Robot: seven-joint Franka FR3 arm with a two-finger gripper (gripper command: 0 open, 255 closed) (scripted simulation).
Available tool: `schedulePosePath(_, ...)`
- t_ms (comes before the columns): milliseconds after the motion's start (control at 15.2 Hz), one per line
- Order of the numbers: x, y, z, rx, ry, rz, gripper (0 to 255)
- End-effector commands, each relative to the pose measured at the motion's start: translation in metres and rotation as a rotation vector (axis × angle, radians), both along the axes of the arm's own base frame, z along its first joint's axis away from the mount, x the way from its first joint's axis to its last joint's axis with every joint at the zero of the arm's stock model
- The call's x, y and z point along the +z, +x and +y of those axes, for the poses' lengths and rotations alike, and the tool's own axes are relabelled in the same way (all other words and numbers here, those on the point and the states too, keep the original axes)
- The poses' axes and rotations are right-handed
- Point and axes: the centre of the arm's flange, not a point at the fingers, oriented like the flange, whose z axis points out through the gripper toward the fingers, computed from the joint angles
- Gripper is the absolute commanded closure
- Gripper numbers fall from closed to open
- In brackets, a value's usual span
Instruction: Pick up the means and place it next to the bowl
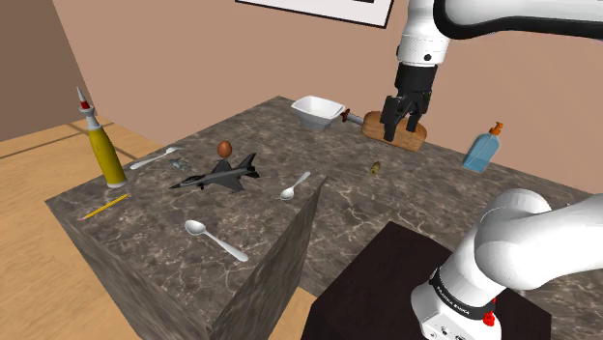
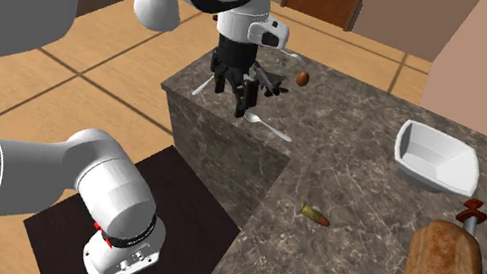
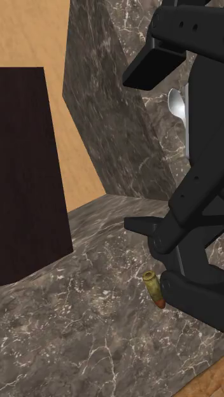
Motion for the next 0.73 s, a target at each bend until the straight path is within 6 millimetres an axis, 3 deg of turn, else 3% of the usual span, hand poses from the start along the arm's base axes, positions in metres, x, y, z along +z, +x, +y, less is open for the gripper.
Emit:
schedulePosePath(0, 0.000, 0.000, 0.000, 0.000, 0.000, 0.000, 0)
schedulePosePath(660, -0.094, 0.073, 0.026, -0.414, 0.067, -0.041, 0)
